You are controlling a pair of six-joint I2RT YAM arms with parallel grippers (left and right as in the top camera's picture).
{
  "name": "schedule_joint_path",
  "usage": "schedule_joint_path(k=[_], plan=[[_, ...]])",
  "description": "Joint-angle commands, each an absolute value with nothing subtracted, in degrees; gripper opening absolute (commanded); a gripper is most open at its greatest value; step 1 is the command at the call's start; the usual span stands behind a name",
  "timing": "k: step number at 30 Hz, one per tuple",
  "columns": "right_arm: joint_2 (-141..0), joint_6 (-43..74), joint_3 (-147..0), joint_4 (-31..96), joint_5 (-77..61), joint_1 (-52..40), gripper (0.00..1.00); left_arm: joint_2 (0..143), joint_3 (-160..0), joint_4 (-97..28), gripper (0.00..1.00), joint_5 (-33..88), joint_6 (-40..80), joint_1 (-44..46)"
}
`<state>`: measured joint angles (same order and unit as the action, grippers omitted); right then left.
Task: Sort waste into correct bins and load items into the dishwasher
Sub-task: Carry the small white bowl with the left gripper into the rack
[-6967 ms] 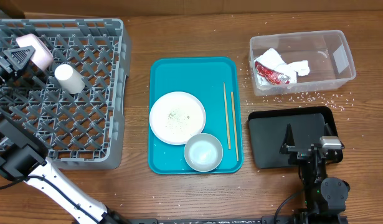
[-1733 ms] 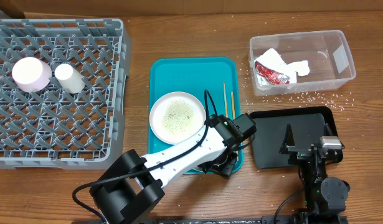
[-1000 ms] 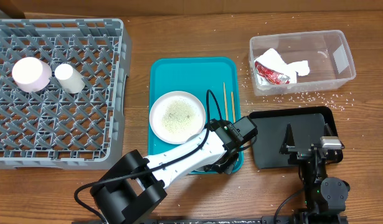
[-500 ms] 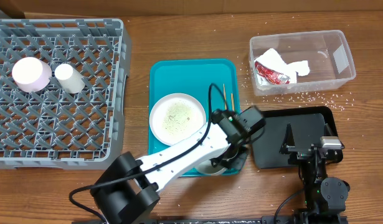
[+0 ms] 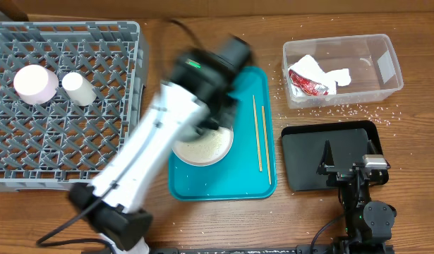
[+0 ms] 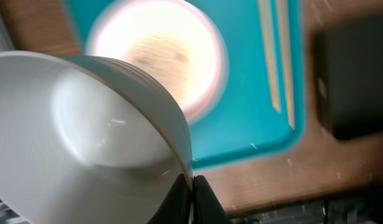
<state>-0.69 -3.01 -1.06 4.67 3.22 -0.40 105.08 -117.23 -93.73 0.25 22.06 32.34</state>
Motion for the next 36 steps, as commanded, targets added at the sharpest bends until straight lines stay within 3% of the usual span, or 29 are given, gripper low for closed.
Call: schedule_joint_path(k=[1,10,16,22,31,36], plan=[[-0.2,-3.0,-0.5,4.4,3.5,-0.2,1.00,100.4,-119.0,-94.3,0.04,5.6,11.2,18.5],[-0.2,-3.0,-0.5,4.4,3.5,-0.2,1.00,102.8,-117.7,-94.3,0.04,47.0,-17.1,-17.7],[-0.2,-3.0,-0.5,4.4,3.5,-0.2,1.00,109.7,-117.0,-94.2,0.04,66.5,-29.4,-33.7],[-0.2,-3.0,-0.5,4.4,3.5,-0.2,1.00,118.3,-117.0,-94.2,0.04,78.1,-36.2,-42.1],[-0.2,-3.0,-0.5,4.4,3.5,-0.2,1.00,133.0,-117.0,-91.2,0.04,90.7,-36.2,-49.1],[-0.2,-3.1,-0.5,4.4,3.5,-0.2,1.00,137.6,-117.0,-89.6,0.04,90.5,-35.9,-50.9]])
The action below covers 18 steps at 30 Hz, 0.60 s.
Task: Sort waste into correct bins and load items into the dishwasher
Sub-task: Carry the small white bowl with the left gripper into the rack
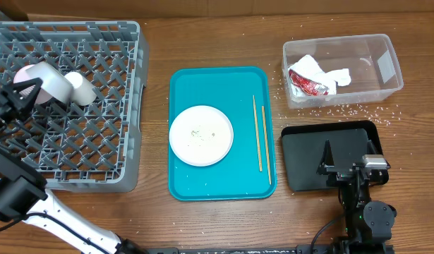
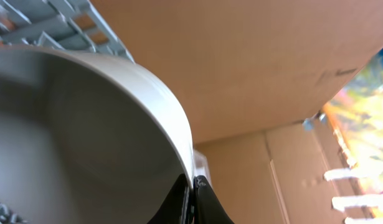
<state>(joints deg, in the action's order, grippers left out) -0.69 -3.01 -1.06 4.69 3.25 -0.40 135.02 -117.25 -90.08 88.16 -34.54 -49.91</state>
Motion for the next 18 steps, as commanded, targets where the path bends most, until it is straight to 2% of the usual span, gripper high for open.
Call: schedule_joint_path(k=[1,12,18], plan=[[-0.2,-3.0,-0.5,4.4,3.5,-0.2,1.00,138.3,-117.0,-89.7,0.04,90.5,-35.8,-51.0],[-0.2,-3.1,-0.5,4.4,3.5,-0.2,1.00,140.4,-117.0,-89.9,0.04,85.4,-31.5,-54.8],[-0.2,-3.0,-0.5,4.4,3.6,-0.2,1.00,140.3,-117.1,-89.9,0.04,81.1,-22.7,-57.8]])
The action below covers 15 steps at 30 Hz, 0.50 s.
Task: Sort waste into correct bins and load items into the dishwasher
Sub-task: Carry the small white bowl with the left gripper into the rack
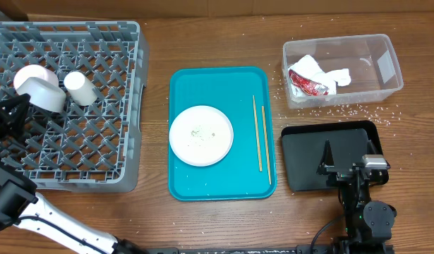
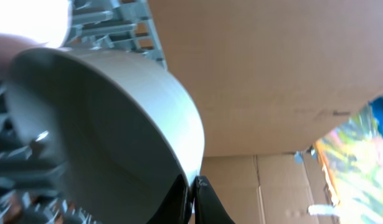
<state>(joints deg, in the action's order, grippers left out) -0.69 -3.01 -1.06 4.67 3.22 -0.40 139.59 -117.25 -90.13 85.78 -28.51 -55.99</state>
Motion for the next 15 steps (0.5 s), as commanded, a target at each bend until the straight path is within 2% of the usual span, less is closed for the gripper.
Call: schedule_joint_path(k=[1,2,8,11,15], plan=[[-0.2,-3.0,-0.5,4.4,3.6,-0.2,1.00,140.3,-117.1,-89.9,0.04,79.7,-21.1,-58.4],[-0.2,-3.1,-0.5,4.4,3.5,-0.2,1.00,140.3,-117.1,-90.0,0.06,78.1,-19.7,-58.9],[-0.2,-3.1,-0.5,4.4,3.5,-0.2,1.00,139.8,-117.2,-90.0,0.34,69.2,-9.9,-61.0],[-0.2,-3.0,-0.5,4.4,3.6,-0.2,1.00,139.1,-118.2,-91.4,0.40,68.2,-8.1,-61.4],[-0.2,-3.0,-0.5,4.4,3.5,-0.2,1.00,137.5,-122.7,-94.7,0.42,65.2,-8.1,-61.5]])
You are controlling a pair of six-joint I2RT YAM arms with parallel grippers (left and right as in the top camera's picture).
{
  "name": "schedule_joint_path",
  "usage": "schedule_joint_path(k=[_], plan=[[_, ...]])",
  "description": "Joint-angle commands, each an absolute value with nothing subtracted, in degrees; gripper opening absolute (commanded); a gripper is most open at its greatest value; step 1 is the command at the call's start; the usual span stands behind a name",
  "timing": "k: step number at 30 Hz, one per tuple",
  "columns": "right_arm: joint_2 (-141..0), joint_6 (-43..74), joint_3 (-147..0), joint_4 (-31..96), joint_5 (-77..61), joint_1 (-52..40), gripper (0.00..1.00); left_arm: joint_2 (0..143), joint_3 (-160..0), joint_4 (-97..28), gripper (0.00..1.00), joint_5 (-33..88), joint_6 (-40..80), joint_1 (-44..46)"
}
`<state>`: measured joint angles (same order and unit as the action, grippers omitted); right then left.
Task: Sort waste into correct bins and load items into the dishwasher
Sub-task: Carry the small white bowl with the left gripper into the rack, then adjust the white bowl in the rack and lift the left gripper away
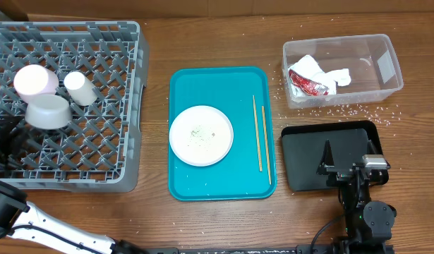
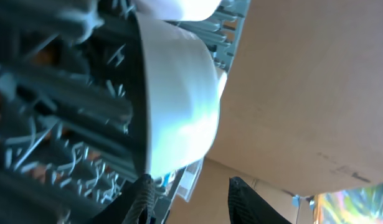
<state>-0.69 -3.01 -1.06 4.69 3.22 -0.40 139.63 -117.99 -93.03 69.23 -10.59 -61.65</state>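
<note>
A white bowl (image 1: pixel 47 111) (image 2: pixel 179 93) rests upside down in the grey dish rack (image 1: pixel 111 152), just below a pink cup (image 1: pixel 35 81) and a small white cup (image 1: pixel 79 88). My left gripper (image 2: pixel 194 196) is open just beside the bowl's rim, with nothing between its fingers. Its arm shows only as a dark shape at the left edge of the overhead view. A white plate (image 1: pixel 201 135) with crumbs and a pair of chopsticks (image 1: pixel 259 132) lie on the teal tray (image 1: pixel 220 185). The right gripper (image 1: pixel 347 168) sits parked over the black bin (image 1: pixel 305 152).
A clear plastic bin (image 1: pixel 382 67) at the back right holds crumpled paper and a red wrapper. Scattered rice grains lie on the wood around it. A cardboard wall stands behind the rack in the left wrist view.
The left gripper was shut on the bowl's rim over the rack. Now it is open, and the bowl sits upside down on the rack, a little lower in the overhead view.
First my left gripper held the bowl above the plate on the teal tray. Then it held the bowl over the left side of the rack by the cups, then lower there. Now the bowl lies inverted in the rack, let go. The right arm stayed parked.
</note>
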Motion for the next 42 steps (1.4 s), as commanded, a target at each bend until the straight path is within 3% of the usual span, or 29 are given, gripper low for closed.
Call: schedule_joint_path(k=[1,6,11,14,21,26,42], plan=[[-0.2,-3.0,-0.5,4.4,3.5,-0.2,1.00,137.1,-123.9,-95.4,0.42,64.5,-8.1,-61.5],[-0.2,-3.0,-0.5,4.4,3.5,-0.2,1.00,131.9,-131.5,-96.8,0.30,57.1,-5.6,-60.2],[-0.2,-3.1,-0.5,4.4,3.5,-0.2,1.00,125.4,-133.6,-93.2,0.04,51.2,-2.5,-55.3],[-0.2,-3.1,-0.5,4.4,3.5,-0.2,1.00,123.9,-133.6,-91.1,0.04,44.0,-0.1,-50.2],[-0.2,-3.0,-0.5,4.4,3.5,-0.2,1.00,127.0,-133.5,-90.6,0.04,10.8,11.4,-36.0],[-0.2,-3.0,-0.5,4.4,3.5,-0.2,1.00,129.7,-133.5,-90.4,0.04,-4.7,18.6,-30.7],[-0.2,-3.1,-0.5,4.4,3.5,-0.2,1.00,134.2,-133.5,-91.0,0.04,-10.5,23.4,-34.9]])
